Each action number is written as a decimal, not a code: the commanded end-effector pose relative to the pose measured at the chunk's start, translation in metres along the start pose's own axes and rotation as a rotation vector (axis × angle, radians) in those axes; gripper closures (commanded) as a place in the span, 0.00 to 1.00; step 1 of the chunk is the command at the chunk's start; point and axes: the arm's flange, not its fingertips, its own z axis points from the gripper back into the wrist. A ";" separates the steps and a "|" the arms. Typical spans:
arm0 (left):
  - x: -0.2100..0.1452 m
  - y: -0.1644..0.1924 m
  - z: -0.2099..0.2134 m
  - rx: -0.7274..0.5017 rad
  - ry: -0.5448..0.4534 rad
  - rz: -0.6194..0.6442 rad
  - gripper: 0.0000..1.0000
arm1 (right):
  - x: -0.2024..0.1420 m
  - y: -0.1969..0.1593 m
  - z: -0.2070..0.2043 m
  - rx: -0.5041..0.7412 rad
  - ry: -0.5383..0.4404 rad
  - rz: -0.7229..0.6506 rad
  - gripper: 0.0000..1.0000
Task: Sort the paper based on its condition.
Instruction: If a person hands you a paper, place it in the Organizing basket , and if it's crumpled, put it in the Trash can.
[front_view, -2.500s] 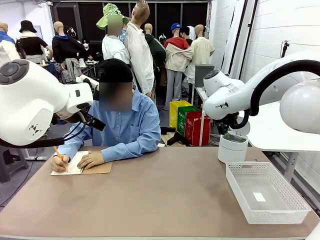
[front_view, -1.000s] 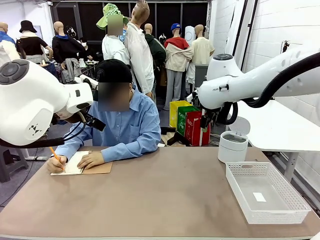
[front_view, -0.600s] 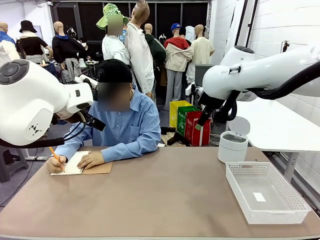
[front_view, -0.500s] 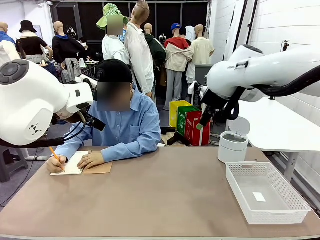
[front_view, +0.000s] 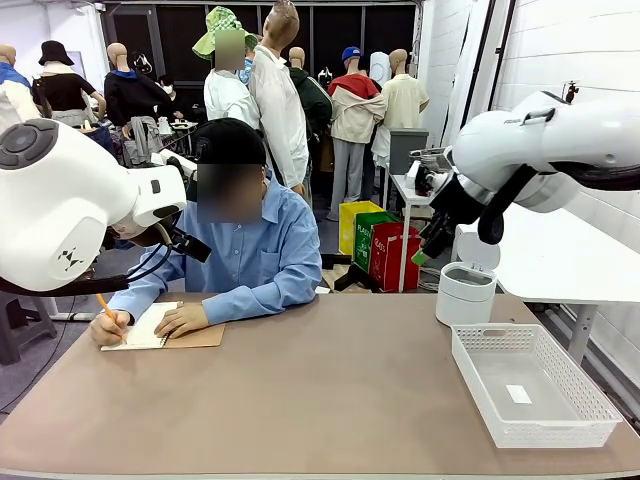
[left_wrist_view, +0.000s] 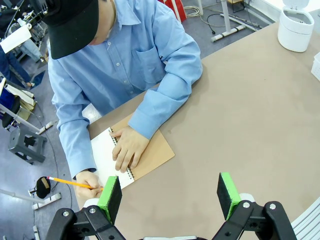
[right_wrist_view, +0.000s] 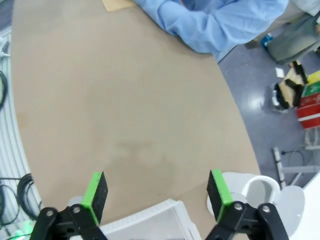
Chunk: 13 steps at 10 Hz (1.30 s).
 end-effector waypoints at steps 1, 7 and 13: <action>-0.001 0.000 -0.001 0.008 -0.004 -0.014 0.00 | -0.015 0.008 0.001 0.032 -0.059 0.021 0.00; -0.001 0.000 -0.001 0.008 -0.004 -0.014 0.00 | -0.034 0.012 0.008 0.100 -0.199 0.039 0.00; -0.001 0.000 -0.001 0.008 -0.004 -0.014 0.00 | -0.033 0.011 0.007 0.119 -0.311 0.101 0.00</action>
